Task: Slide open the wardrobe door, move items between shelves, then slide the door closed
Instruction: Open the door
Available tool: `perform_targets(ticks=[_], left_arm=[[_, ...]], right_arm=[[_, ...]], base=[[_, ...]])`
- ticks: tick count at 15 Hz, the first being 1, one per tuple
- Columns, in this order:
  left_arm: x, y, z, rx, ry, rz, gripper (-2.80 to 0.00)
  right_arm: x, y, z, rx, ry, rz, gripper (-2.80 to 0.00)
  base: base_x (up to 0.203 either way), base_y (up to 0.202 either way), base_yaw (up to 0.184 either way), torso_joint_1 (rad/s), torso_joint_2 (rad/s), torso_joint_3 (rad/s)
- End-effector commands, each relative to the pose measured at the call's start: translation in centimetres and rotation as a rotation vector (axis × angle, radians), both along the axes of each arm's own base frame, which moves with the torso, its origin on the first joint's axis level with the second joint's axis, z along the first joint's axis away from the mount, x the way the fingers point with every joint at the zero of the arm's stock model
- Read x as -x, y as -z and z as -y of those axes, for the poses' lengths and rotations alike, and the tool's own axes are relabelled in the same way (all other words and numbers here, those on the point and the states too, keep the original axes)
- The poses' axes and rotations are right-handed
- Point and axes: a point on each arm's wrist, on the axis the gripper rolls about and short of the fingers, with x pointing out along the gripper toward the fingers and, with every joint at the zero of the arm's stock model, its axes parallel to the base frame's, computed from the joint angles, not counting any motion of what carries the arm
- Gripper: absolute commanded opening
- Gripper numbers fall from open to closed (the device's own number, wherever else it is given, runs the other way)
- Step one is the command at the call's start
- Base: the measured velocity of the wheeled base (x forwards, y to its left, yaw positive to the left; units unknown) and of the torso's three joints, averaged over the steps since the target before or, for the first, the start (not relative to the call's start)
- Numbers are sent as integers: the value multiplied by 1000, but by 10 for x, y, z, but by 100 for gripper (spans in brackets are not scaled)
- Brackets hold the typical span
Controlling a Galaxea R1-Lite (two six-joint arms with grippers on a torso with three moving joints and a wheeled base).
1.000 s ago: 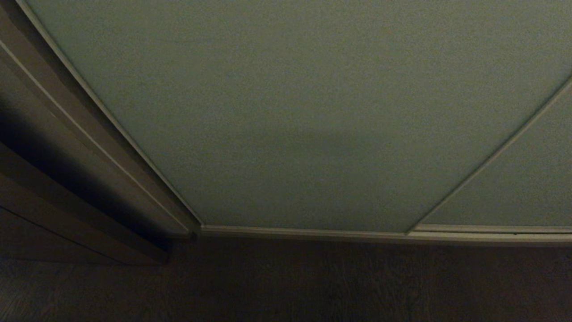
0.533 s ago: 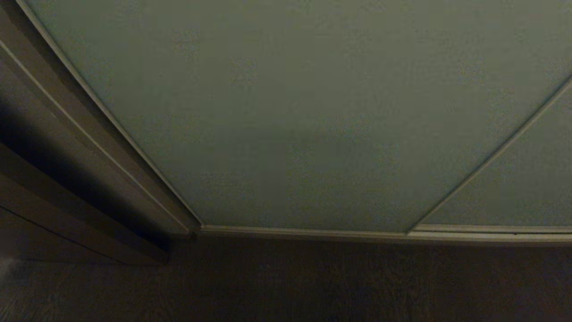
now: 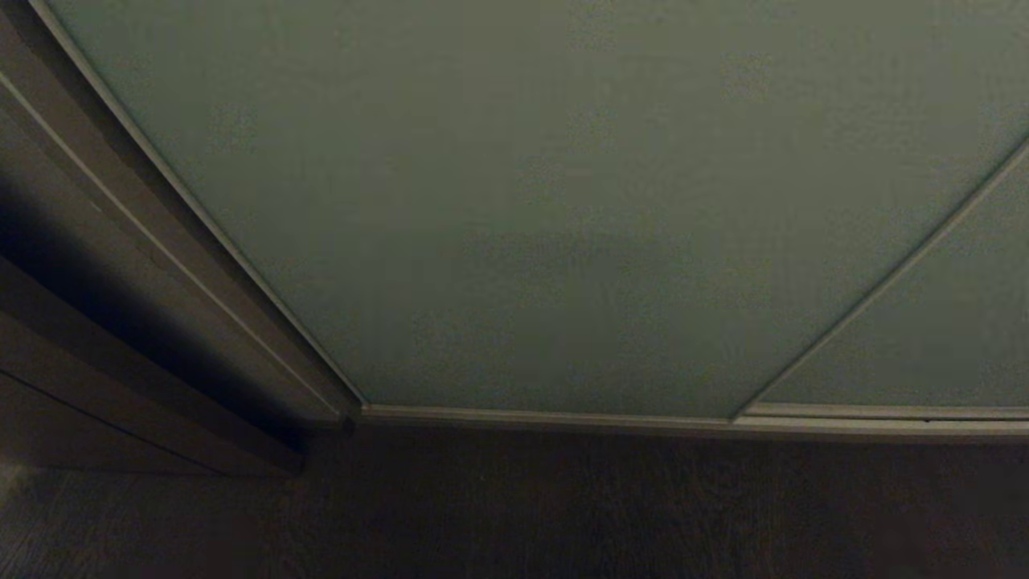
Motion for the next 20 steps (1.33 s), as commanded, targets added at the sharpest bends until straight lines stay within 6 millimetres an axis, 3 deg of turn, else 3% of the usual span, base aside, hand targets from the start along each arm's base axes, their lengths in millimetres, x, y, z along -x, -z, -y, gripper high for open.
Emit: perform_targets(ticks=[1,20], left_arm=[[0,0,0,-1,0,-1,-280],[0,0,0,-1,0,-1,-280]], right_arm=[[0,0,0,0,0,-1,-280],[0,0,0,0,0,-1,-280]], base=[[0,0,0,0,0,0],[0,0,0,0,0,0]])
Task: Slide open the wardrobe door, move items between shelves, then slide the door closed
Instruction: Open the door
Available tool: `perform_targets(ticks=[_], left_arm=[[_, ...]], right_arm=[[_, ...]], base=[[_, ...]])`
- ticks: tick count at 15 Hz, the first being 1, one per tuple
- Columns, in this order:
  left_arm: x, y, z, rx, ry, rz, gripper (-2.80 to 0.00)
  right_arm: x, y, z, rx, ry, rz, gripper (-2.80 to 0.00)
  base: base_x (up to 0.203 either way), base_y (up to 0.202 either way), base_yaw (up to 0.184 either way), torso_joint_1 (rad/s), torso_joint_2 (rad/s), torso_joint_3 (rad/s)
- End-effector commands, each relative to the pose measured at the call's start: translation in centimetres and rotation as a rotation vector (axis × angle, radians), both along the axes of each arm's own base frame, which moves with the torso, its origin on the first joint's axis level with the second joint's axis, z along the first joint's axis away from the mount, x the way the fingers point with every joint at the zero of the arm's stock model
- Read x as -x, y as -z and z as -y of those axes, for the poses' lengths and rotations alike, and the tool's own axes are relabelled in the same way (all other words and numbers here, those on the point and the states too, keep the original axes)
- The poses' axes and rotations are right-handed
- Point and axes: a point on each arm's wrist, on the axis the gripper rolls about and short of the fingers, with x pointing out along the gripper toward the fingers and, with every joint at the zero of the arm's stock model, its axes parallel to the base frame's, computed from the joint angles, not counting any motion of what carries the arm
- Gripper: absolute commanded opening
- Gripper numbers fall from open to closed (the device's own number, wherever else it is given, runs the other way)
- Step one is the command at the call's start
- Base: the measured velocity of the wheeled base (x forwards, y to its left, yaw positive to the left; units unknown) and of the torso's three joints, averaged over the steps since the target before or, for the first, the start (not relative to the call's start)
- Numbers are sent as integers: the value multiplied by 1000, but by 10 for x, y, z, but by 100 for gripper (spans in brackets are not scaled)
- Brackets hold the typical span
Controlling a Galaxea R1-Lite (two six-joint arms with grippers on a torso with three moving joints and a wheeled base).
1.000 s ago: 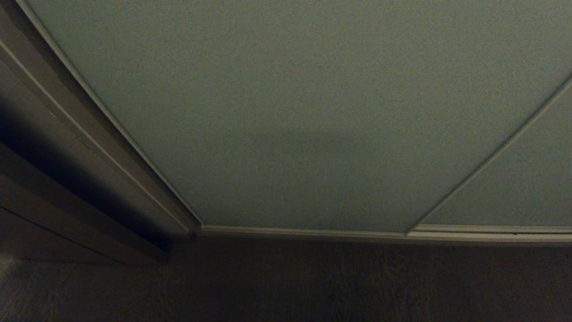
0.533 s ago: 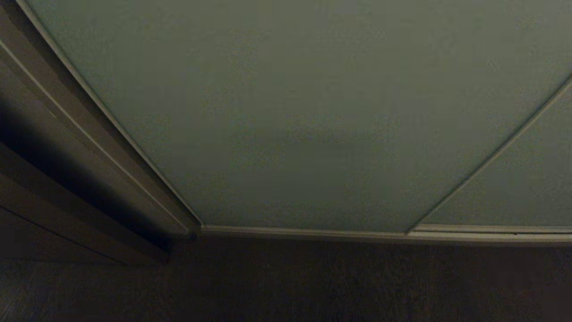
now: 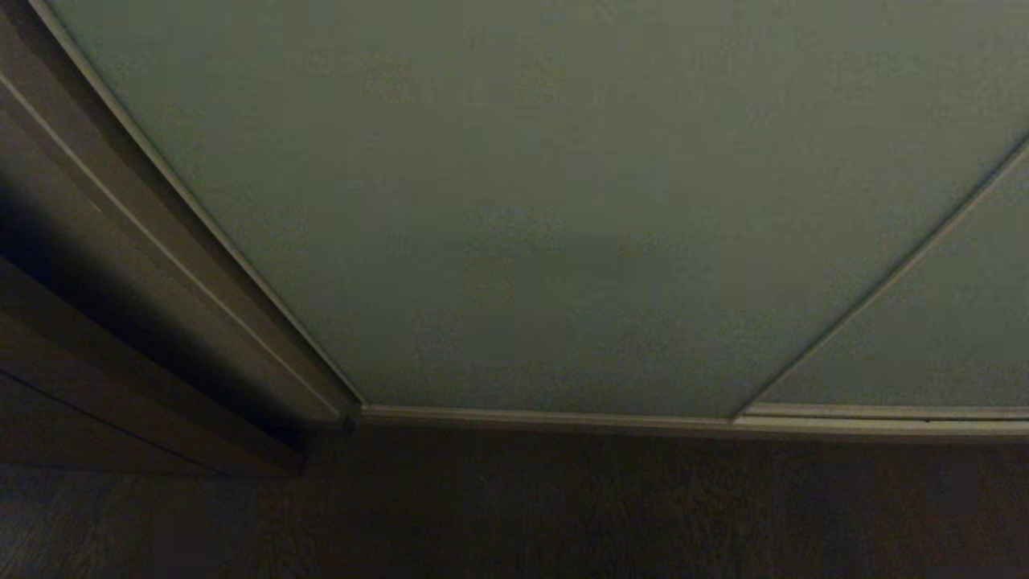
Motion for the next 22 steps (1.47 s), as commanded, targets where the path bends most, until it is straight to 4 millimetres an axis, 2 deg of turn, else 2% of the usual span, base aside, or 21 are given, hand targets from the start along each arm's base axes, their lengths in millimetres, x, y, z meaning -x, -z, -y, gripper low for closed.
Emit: perform_targets(ticks=[1,19,20,22], left_arm=[[0,0,0,0,0,-1,-280],[0,-1,0,-8,-6,-7,-280],[3,-8,0,-10,-5,13,-280],[13,-36,0,-20,-2,82,-280]], right_arm=[[0,0,0,0,0,-1,-280],[0,0,0,0,0,1,-280],[0,0,0,0,0,-1,-280],[0,0,0,0,0,1,-280]], base=[[0,0,0,0,0,0],[0,0,0,0,0,0],[0,0,0,0,0,0],[0,0,0,0,0,0]])
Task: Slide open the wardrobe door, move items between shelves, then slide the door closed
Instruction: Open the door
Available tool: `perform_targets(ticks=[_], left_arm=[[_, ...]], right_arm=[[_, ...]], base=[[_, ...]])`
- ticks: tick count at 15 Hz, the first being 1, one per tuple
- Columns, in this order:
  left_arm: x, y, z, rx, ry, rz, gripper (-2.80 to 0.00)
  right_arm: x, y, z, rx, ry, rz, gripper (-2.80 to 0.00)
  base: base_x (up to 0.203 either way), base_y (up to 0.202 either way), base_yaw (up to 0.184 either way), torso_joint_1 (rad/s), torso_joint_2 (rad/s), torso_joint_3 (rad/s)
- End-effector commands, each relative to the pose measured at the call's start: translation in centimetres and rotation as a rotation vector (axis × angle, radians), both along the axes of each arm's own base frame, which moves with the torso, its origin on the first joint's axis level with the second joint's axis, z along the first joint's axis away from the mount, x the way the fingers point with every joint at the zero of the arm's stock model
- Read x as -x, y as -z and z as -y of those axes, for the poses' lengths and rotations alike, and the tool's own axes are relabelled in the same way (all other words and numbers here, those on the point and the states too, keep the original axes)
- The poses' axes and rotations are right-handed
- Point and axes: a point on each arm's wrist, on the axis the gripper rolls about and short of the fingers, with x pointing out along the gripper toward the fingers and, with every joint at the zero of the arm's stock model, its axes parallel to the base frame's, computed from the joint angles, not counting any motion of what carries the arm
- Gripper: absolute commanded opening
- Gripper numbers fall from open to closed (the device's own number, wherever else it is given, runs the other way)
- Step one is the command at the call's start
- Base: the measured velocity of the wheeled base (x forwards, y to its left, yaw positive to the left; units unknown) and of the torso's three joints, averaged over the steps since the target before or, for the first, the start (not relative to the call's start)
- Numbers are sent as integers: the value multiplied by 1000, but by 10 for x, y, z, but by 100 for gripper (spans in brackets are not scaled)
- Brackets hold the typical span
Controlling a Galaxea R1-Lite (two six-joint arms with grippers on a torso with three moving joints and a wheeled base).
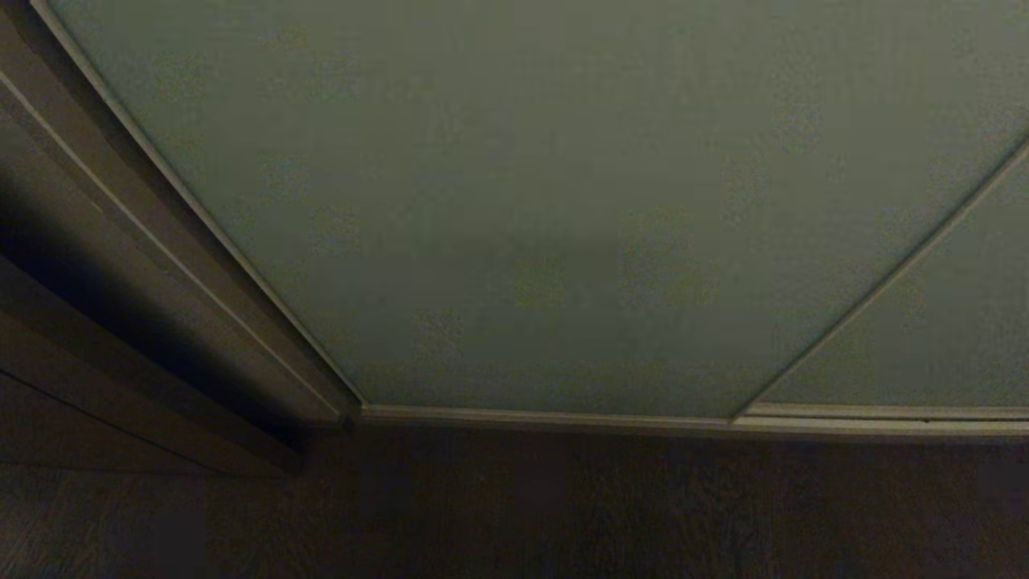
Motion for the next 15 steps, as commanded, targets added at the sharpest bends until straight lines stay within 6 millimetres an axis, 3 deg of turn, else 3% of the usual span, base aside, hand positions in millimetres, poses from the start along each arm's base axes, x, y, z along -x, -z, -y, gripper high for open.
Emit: perform_targets(ticks=[1,4,7,10,12,15], left_arm=[[11,-30,0,-10,-2,81,-280],[15,-90,0,-20,-23,178,-280],[-16,-162,-1,8,-135,298,-280],[-52,-226,-7,24,-275,564,-280],[-75,-246,-16,21,-341,670,-280],[-113,-262,-34,22,-415,724,-280]], right_arm=[[0,0,0,0,0,1,-280],[0,0,0,0,0,0,-280],[0,0,0,0,0,1,-280],[0,0,0,0,0,0,-280],[0,0,0,0,0,0,-280],[0,0,0,0,0,1,-280]], base=[[0,0,0,0,0,0],[0,0,0,0,0,0],[0,0,0,0,0,0],[0,0,0,0,0,0],[0,0,0,0,0,0],[0,0,0,0,0,0]])
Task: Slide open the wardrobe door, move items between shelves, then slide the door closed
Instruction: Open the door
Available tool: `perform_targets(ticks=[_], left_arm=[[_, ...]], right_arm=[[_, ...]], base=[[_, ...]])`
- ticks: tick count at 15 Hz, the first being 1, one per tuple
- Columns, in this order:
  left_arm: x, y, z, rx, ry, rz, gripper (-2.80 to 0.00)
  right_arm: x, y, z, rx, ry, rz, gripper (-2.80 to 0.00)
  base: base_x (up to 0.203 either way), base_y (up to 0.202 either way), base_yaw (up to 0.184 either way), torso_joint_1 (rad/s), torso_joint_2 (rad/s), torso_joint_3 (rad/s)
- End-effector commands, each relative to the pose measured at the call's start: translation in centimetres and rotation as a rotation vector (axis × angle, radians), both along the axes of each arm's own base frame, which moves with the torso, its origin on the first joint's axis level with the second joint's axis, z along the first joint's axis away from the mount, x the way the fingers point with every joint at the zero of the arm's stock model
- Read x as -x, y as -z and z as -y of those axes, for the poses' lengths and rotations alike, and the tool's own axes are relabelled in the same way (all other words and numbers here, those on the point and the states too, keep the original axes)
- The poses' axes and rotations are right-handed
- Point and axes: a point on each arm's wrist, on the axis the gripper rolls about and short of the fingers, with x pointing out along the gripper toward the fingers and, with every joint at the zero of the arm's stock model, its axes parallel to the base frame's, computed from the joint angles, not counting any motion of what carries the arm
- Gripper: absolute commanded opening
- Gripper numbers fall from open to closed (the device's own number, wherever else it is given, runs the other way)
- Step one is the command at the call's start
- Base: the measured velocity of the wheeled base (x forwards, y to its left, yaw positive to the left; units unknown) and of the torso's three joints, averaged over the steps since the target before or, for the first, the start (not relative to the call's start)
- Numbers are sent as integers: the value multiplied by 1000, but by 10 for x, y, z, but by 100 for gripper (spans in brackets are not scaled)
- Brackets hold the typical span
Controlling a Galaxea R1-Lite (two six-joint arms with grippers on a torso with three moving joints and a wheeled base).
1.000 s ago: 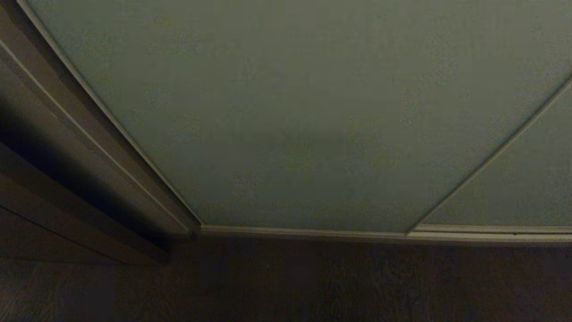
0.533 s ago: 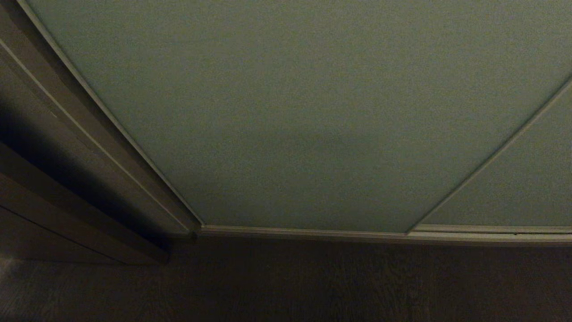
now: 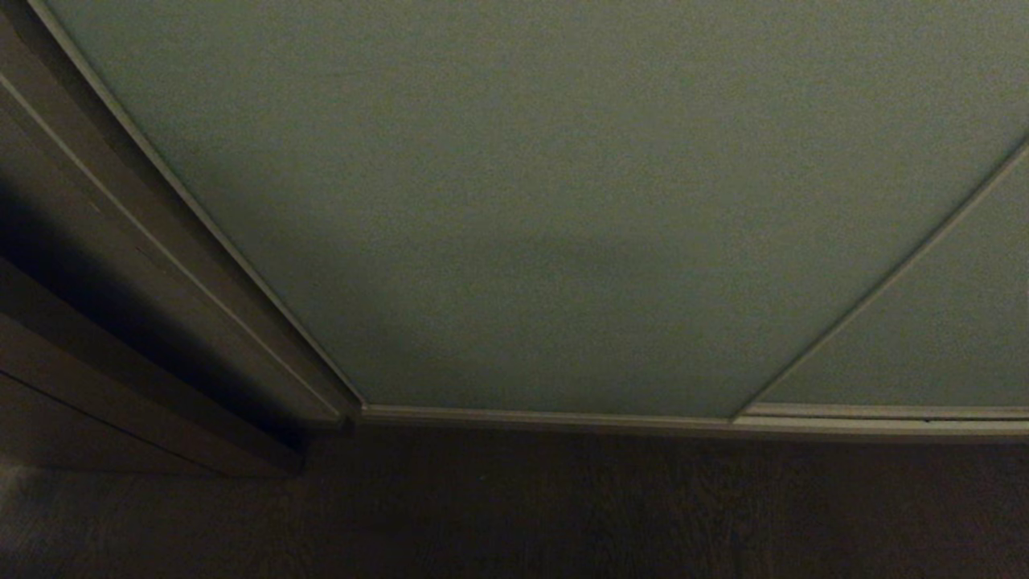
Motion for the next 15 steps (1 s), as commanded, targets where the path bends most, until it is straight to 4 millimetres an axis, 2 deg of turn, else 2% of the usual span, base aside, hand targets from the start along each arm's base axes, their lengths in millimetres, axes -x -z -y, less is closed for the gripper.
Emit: perform_targets(ticks=[1,5,15], left_arm=[[-48,-6,-20,27,-36,-36,-280],[-78,-31,-32,16,-17,16,-280],[-123,-49,-38,-12,172,-131,-280]], right_arm=[[0,0,0,0,0,0,-280],[0,0,0,0,0,0,-280],[0,0,0,0,0,0,-280]], base=[[0,0,0,0,0,0],[0,0,0,0,0,0],[0,0,0,0,0,0]])
